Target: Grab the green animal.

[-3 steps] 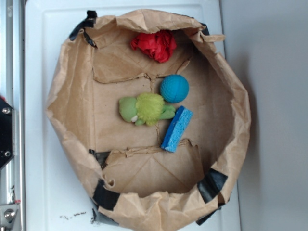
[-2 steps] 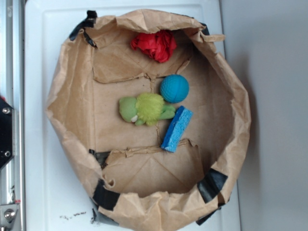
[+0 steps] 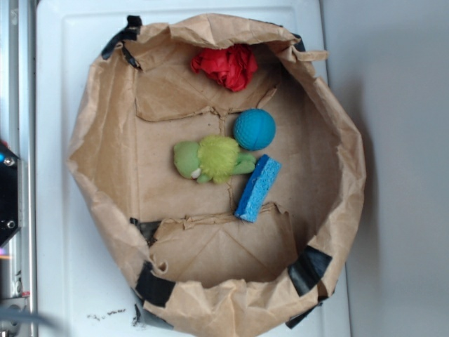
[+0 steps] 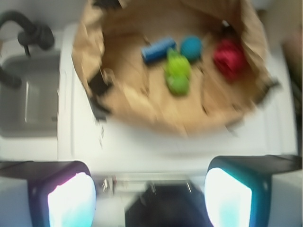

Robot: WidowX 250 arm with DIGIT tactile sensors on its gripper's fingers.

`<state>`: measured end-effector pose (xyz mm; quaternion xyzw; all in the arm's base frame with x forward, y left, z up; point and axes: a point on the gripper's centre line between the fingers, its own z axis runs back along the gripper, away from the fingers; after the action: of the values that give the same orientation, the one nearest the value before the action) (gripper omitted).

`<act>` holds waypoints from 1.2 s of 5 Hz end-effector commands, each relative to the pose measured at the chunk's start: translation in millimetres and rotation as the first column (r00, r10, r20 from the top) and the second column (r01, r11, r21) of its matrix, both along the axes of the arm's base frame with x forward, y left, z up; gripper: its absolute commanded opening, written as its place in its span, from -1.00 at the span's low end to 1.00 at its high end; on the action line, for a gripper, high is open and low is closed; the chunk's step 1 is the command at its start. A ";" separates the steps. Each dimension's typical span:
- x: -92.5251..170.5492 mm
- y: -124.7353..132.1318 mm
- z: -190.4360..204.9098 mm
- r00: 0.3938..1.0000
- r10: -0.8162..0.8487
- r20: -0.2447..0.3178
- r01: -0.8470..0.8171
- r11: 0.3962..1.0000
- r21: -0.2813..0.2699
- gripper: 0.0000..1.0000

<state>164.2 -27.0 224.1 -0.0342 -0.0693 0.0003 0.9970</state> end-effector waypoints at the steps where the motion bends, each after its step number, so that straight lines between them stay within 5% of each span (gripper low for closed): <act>1: 54.5 5.6 1.0 0.990 -0.064 0.123 0.067 0.998 -0.019 1.00; 3: 54.5 5.6 1.0 0.990 -0.064 0.123 0.067 0.998 -0.019 1.00; 4: 68.2 31.7 -48.5 0.978 -0.039 0.204 0.060 0.993 -0.101 1.00; 5: 68.6 54.5 -66.4 0.971 -0.053 0.234 0.072 0.995 -0.072 1.00; 6: 67.1 63.1 -93.7 0.977 -0.057 0.205 0.060 0.998 -0.007 1.00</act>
<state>226.8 35.2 119.8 -0.0468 -0.1532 -0.0331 0.9865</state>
